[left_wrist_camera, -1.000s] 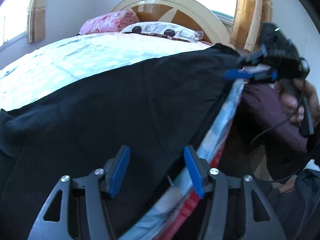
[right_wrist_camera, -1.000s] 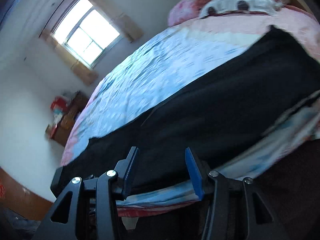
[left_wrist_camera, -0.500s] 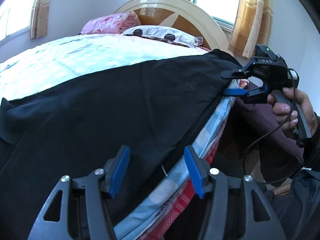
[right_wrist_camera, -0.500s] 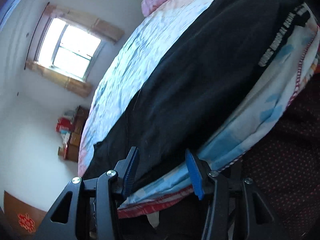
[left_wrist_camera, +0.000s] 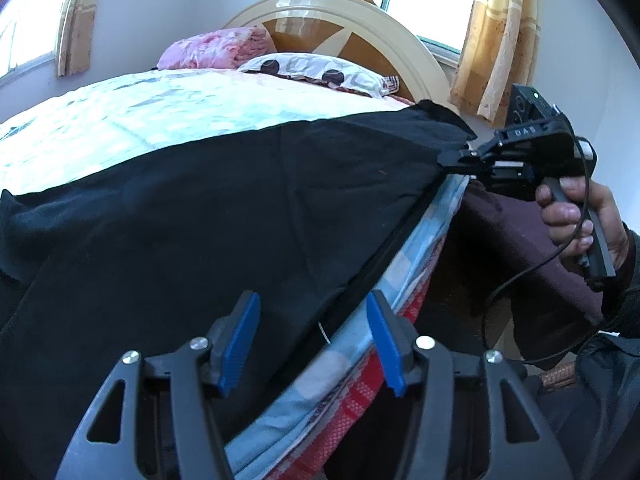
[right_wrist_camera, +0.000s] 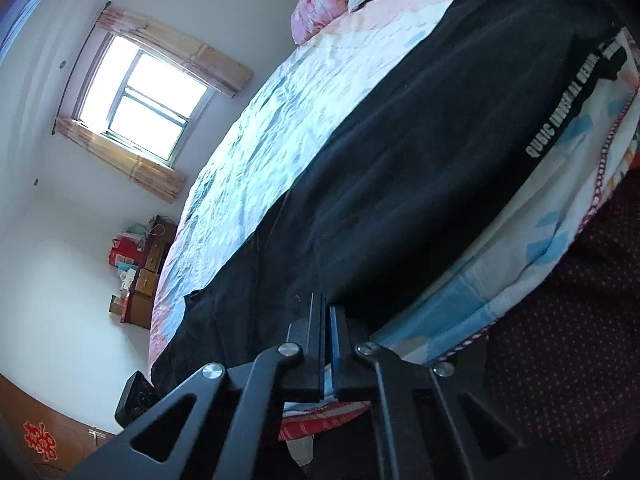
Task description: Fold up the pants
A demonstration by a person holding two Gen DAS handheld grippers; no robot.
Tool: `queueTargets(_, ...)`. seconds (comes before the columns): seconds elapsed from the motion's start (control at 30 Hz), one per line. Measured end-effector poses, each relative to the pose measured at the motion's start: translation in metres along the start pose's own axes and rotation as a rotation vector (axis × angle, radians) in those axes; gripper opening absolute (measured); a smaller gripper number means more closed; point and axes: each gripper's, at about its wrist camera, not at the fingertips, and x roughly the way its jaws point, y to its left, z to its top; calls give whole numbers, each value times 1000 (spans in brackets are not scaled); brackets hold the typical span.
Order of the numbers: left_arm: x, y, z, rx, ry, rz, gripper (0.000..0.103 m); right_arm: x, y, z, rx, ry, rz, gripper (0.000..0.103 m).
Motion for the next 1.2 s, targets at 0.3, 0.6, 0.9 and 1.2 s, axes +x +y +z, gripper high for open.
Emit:
queueTargets(0.3, -8, 2, -5, -20, 8, -63, 57, 8, -14, -4, -44, 27, -84, 3)
queueTargets(0.6, -11, 22, -9, -106, 12, -70, 57, 5, 33, -33, -218, 133, -15, 17)
queueTargets(0.9, -11, 11, -16, -61, 42, -94, 58, 79, 84, -56, -351, 264, 160, 17)
queueTargets(1.2, -18, 8, -11, -70, 28, -106, 62, 86, 47, -69, -311, 380, 75, 17)
